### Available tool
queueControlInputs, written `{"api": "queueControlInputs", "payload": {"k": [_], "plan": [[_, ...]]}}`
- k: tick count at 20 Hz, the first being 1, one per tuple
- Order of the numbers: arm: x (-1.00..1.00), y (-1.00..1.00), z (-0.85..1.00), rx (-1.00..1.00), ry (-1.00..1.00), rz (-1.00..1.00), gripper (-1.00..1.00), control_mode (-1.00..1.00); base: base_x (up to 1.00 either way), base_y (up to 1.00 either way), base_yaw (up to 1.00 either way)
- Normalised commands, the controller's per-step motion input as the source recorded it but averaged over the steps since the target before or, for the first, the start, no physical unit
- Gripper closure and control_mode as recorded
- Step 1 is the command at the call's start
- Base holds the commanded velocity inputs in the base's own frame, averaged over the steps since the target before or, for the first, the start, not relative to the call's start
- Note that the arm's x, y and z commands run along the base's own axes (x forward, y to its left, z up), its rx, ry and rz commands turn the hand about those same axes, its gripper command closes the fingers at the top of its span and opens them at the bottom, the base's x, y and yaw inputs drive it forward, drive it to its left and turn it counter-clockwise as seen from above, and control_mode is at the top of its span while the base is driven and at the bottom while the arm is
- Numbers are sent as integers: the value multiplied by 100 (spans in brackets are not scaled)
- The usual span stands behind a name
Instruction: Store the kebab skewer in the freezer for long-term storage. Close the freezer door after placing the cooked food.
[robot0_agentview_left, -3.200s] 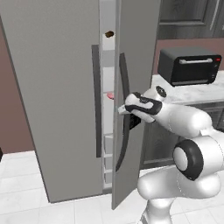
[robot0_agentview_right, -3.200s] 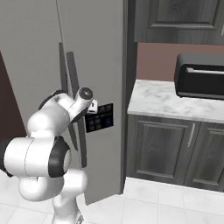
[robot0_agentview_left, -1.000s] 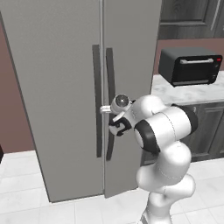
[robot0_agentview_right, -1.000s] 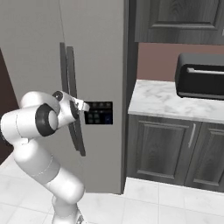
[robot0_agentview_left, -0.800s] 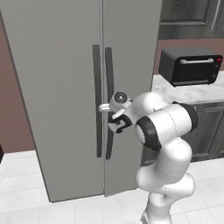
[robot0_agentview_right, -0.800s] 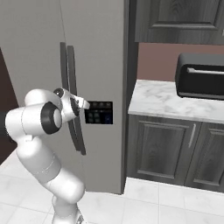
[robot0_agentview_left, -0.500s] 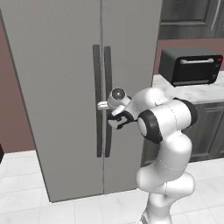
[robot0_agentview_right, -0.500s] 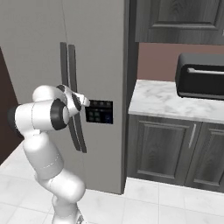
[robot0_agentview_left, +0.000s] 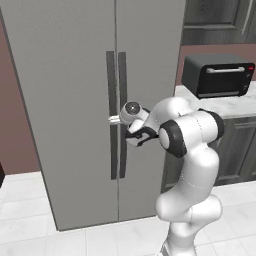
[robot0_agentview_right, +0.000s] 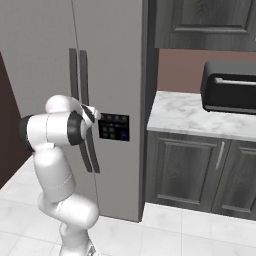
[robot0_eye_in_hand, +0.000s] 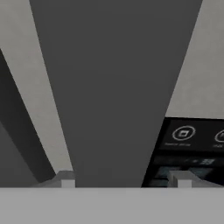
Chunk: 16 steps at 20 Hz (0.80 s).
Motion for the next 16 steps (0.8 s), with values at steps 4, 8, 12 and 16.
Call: {"api": "queueControlInputs", "payload": {"k": [4,8,12,16], "plan": [[45,-21,0,0,0,0,-100,-100,0,0,0],[39,-26,0,0,0,0,-100,-100,0,0,0],[35,-20,0,0,0,0,-100,-100,0,0,0],[25,-9,8,0,1,0,-100,-100,0,0,0]]}}
